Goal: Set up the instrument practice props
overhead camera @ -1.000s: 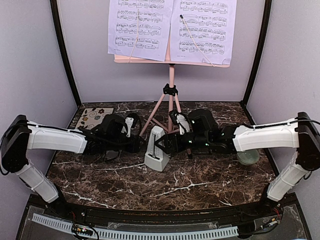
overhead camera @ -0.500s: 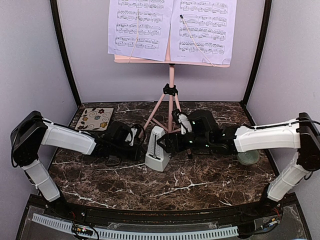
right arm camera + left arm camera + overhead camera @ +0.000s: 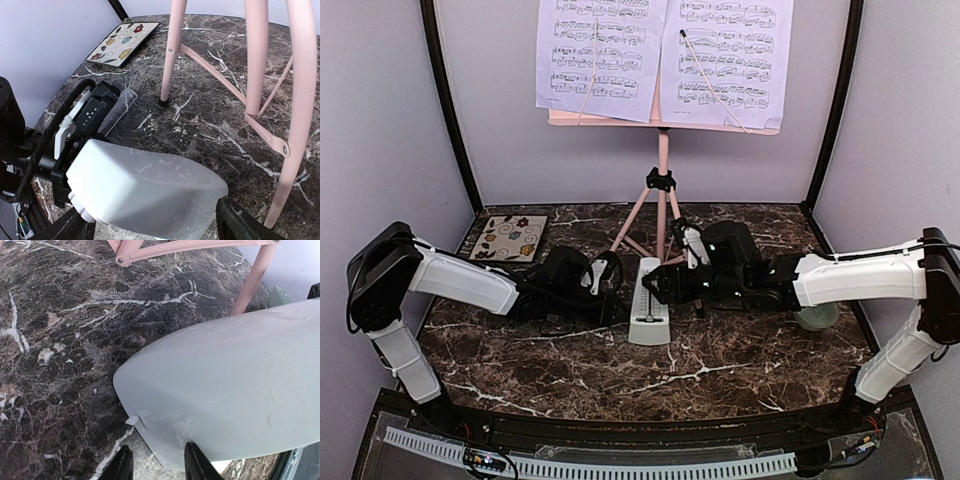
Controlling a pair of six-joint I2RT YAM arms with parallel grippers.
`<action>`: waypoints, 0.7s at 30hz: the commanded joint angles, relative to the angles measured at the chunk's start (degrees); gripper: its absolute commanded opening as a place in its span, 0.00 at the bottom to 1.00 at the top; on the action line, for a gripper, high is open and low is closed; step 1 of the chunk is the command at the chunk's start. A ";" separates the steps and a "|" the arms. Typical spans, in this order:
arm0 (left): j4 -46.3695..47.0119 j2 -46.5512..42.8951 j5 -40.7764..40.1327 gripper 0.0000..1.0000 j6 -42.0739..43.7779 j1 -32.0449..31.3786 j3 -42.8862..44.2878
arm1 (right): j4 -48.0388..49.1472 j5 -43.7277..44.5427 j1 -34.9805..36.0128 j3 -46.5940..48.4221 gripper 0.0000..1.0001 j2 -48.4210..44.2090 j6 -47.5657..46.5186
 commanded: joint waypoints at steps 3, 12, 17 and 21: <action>2.79 -0.86 0.87 0.37 -0.56 -0.37 0.22 | 0.97 2.28 0.46 -2.33 0.76 -2.89 -0.25; 2.83 -1.28 0.35 0.37 -0.15 -0.31 0.25 | 1.94 2.97 0.38 -3.52 0.58 -3.37 -0.67; 2.79 -1.44 0.00 0.37 0.13 -0.31 0.28 | 2.55 2.61 0.39 -3.95 0.48 -3.55 -1.04; 2.69 -1.73 -0.14 0.37 0.15 -0.35 0.12 | 2.87 2.03 0.35 -3.90 0.58 -3.71 -1.32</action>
